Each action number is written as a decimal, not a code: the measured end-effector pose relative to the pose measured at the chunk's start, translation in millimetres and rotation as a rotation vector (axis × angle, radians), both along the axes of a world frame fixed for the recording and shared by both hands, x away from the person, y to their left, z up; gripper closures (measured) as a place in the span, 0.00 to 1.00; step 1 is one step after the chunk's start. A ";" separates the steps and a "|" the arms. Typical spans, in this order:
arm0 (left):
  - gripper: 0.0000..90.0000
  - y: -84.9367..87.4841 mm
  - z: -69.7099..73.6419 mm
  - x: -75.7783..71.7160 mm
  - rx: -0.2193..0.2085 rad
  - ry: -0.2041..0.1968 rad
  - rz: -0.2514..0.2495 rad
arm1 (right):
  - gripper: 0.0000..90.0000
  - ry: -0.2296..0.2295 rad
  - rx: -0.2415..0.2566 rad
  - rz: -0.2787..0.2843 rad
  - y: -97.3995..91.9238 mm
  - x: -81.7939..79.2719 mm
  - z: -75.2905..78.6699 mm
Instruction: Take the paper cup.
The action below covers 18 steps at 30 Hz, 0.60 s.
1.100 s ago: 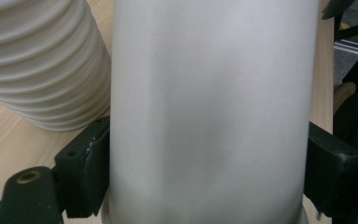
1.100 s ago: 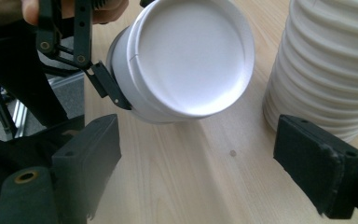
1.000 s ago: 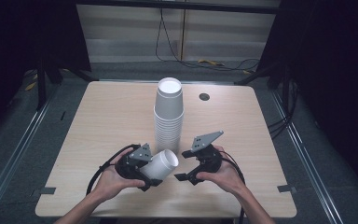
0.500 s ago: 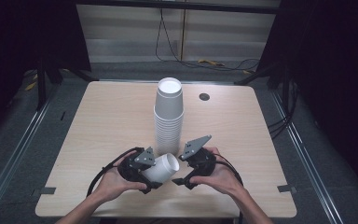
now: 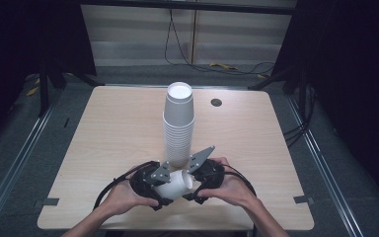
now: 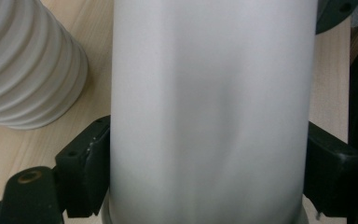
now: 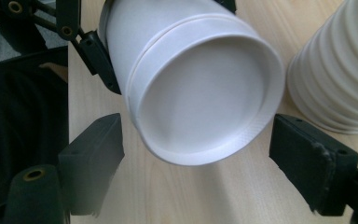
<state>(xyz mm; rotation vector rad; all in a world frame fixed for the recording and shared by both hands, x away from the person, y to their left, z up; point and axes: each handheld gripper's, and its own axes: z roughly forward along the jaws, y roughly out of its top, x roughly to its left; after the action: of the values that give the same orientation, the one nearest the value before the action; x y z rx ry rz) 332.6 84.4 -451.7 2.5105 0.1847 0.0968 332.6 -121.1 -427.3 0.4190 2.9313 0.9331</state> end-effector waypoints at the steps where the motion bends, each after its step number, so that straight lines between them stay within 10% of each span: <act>1: 0.18 -0.6 -0.1 -0.4 0.003 -0.001 0.005 | 0.18 0.002 -0.004 0.006 0.5 -0.1 -0.9; 18: 0.18 -12.5 -0.4 -10.4 0.035 -0.010 -0.055 | 0.18 0.055 -0.032 0.053 10.5 -2.2 -8.8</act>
<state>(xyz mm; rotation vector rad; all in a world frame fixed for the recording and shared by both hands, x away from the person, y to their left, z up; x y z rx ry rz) 322.2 71.9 -452.1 2.5471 0.1103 0.0911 330.5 -110.6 -436.0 0.3729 3.0167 0.8930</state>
